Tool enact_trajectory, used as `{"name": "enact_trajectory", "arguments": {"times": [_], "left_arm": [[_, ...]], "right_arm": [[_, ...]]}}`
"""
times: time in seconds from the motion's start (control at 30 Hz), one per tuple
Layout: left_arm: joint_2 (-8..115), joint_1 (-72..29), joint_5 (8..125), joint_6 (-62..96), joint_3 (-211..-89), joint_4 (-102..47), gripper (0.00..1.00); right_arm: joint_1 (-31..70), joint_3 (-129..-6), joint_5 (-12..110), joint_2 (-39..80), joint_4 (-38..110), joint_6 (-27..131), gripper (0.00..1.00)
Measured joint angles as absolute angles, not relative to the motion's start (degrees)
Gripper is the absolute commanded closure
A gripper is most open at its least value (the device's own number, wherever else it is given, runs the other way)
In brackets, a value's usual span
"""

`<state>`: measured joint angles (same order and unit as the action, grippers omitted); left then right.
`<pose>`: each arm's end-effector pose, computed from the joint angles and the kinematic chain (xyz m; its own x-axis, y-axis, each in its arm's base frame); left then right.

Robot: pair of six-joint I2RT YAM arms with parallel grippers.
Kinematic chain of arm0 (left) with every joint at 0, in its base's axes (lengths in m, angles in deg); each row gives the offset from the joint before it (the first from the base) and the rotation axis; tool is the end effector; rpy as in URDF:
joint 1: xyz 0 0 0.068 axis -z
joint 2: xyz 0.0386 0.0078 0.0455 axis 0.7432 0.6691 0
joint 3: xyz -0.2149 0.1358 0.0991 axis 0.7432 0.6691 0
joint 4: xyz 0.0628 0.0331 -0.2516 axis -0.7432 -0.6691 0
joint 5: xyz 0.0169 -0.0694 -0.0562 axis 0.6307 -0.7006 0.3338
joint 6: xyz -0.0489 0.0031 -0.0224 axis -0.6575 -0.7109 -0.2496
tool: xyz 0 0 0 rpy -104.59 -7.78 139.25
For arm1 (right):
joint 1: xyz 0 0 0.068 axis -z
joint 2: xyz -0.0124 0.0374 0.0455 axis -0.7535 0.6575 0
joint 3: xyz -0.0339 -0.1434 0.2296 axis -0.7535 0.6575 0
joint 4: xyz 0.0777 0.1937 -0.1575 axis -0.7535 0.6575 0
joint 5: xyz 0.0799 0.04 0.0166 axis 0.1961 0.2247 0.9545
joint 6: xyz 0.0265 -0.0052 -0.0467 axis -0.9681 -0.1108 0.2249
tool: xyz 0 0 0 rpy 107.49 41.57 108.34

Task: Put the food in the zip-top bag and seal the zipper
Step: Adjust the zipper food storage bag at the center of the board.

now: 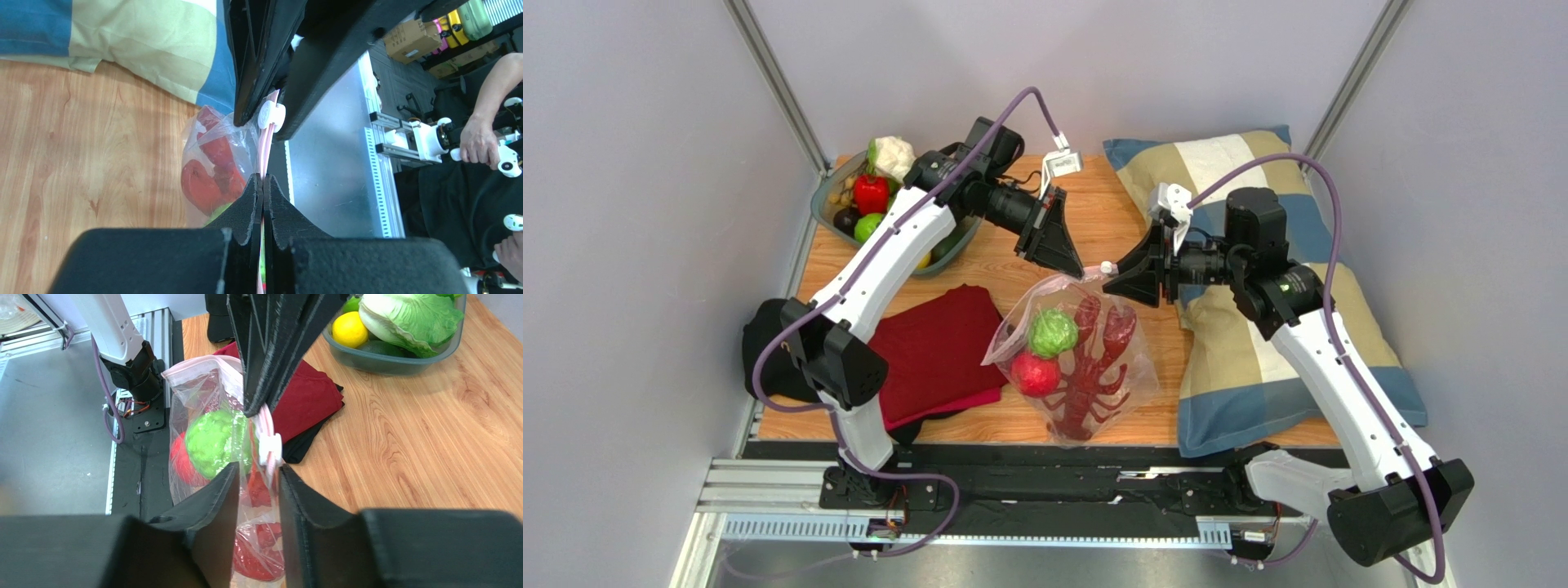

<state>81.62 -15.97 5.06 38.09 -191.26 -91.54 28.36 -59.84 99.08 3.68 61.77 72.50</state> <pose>0.2928 -0.2225 0.4026 -0.5466 0.4127 -0.7286 0.7752 -0.0797 -0.6267 0.2054 0.1093 0.3907 -0.1355 -0.1857 -0.9732 -0.9780 0.1825 0.1013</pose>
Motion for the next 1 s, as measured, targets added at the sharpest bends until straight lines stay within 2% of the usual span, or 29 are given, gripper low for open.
{"name": "enact_trajectory", "arguments": {"times": [0.07, 0.13, 0.27, 0.37, 0.53, 0.57, 0.7, 0.83, 0.9, 0.93, 1.0], "left_arm": [[80.9, -15.9, 4.8, 37.9, -190.7, -90.7, 1.00], [79.9, -15.8, 4.5, 37.6, -189.6, -89.8, 1.00], [78.4, -15.8, 4.4, 37.5, -187.8, -88.5, 1.00], [77.7, -15.8, 4.5, 37.5, -187.2, -87.9, 1.00], [77.5, -15.3, 4.9, 37.5, -186.9, -87.6, 1.00], [77.5, -15.3, 5.1, 37.5, -186.9, -87.6, 1.00], [77.4, -15.0, 5.8, 37.5, -186.9, -87.4, 1.00], [77.2, -14.9, 6.9, 37.1, -186.8, -86.8, 0.54], [76.6, -14.8, 8.4, 36.6, -186.2, -85.3, 0.44], [75.9, -14.6, 9.7, 36.1, -185.4, -84.0, 0.36], [74.0, -14.2, 12.7, 35.5, -183.6, -81.4, 0.36]], "right_arm": [[28.3, -59.6, 99.2, 3.7, 61.7, 72.6, 0.81], [28.3, -59.3, 99.3, 3.7, 61.5, 72.6, 0.99], [28.3, -59.1, 99.6, 3.6, 61.3, 72.6, 1.00], [28.0, -59.1, 99.6, 3.6, 60.9, 72.1, 0.95], [27.5, -59.1, 99.5, 3.5, 60.9, 71.6, 0.94], [27.3, -59.1, 99.5, 3.5, 60.9, 71.6, 0.99], [26.8, -59.1, 99.5, 3.4, 61.1, 71.7, 1.00], [26.8, -59.1, 99.4, 3.4, 61.4, 72.1, 1.00], [26.5, -59.1, 99.0, 3.2, 61.7, 72.4, 1.00], [26.4, -59.1, 99.0, 3.0, 61.9, 72.5, 1.00], [26.4, -59.1, 98.9, 2.6, 62.2, 72.7, 1.00]]}}
